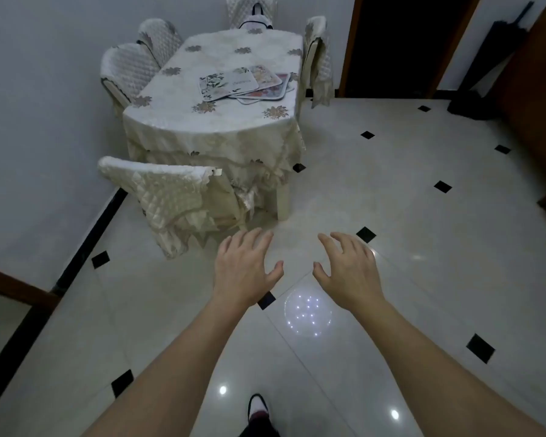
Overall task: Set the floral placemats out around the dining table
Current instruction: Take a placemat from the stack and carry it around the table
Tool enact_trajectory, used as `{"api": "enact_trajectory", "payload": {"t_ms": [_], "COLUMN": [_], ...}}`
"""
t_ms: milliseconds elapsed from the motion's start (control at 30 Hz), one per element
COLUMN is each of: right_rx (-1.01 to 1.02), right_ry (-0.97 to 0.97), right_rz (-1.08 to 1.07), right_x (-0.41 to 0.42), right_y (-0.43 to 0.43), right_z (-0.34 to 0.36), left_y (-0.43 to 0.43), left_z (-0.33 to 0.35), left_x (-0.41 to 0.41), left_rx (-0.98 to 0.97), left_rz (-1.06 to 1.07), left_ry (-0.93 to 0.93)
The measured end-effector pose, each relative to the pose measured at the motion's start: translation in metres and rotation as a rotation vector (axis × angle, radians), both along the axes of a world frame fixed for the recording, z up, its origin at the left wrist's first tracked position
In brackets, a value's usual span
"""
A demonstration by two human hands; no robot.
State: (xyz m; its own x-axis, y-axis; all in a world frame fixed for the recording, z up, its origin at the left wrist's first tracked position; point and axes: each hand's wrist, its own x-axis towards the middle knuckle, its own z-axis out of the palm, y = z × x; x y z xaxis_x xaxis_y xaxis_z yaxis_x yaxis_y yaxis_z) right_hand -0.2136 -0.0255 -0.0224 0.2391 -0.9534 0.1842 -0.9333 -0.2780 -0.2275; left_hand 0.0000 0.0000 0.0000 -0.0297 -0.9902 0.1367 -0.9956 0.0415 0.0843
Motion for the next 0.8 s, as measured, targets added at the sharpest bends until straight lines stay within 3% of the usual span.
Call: {"api": "enact_trajectory", "payload": {"t_ms": [233,800], "right_rx": [-0.008,-0.033], "right_ry": [0.014,0.06], "right_rz": [-0.018,-0.088], "right_x": [0.02,0.098], "right_y": [-0.072,-0.319], "right_z": [0.001,0.026], "left_y": [-0.074,-0.344], "left_z": [-0.005,0.002], "left_x": [0.027,0.111], "left_rx": [-0.062,-0.078], "left_rz": [-0.01,-0.083], "left_ry": [0.013,0.045]}}
